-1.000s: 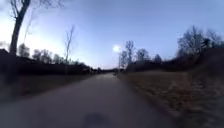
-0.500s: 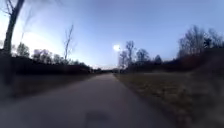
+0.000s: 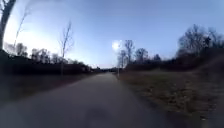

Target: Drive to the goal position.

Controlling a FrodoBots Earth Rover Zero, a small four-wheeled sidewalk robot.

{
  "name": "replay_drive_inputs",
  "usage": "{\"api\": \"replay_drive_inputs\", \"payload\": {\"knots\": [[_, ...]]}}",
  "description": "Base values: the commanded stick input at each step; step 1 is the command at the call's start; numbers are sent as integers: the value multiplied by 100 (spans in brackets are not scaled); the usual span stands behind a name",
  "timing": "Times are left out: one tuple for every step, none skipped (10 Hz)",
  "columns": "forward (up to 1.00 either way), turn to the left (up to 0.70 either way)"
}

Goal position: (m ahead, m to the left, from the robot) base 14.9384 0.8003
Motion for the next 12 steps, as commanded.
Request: {"api": "replay_drive_inputs", "payload": {"knots": [[100,24],[100,38],[100,23],[100,3],[100,0],[100,0],[100,0],[100,0],[100,0],[100,0],[100,0],[100,0]]}}
